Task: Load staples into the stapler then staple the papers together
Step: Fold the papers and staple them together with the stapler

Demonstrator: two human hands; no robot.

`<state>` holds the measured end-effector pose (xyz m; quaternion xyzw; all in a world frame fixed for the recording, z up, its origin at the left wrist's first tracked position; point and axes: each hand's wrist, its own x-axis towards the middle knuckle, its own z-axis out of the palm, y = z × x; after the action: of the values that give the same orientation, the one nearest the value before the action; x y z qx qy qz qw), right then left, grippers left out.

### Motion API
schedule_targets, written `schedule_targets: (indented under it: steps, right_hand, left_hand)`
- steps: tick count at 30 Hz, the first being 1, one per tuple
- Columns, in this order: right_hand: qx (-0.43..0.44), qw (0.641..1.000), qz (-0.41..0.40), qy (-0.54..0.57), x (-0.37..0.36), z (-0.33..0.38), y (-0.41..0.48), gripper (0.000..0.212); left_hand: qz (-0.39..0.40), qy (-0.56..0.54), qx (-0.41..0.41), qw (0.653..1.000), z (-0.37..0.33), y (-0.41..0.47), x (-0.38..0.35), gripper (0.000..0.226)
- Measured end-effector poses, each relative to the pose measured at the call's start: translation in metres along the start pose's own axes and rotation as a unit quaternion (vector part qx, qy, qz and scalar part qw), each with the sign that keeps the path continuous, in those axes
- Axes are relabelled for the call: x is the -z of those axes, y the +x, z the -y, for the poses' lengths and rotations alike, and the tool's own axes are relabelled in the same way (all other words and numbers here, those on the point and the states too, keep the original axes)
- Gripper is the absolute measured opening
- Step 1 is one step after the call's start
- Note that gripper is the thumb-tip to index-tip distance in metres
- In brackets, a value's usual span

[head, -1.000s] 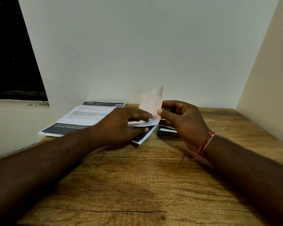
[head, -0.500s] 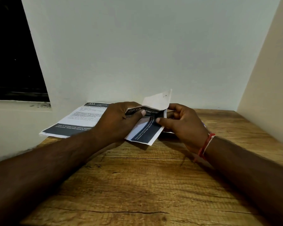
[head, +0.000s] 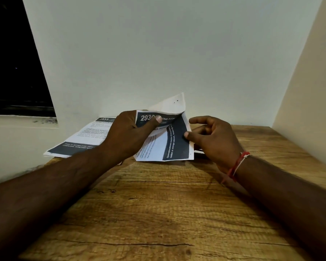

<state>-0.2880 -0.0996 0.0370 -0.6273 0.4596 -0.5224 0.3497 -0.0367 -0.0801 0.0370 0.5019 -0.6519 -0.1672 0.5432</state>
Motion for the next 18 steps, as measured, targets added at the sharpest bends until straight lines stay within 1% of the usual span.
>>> schedule_targets:
  steps: [3,7,12,18]
  right_hand:
    - [0.014,0.999,-0.013,-0.036,0.003,0.0,0.002,0.043]
    - [0.016,0.997,-0.021,-0.071,0.006,-0.004,0.006,0.046]
    - [0.032,0.996,-0.013,-0.079,0.005,-0.004,0.005,0.046]
    - [0.028,0.996,-0.035,-0.082,0.01,-0.008,0.011,0.042]
  left_hand:
    - [-0.033,0.016,0.008,0.999,-0.003,0.001,0.001,0.031]
    - [-0.058,-0.016,0.004,0.998,-0.003,0.007,0.008,0.02]
    - [-0.033,0.006,-0.017,0.999,-0.003,0.005,0.004,0.025]
    - [-0.056,-0.014,-0.015,0.998,-0.006,0.005,0.008,0.022]
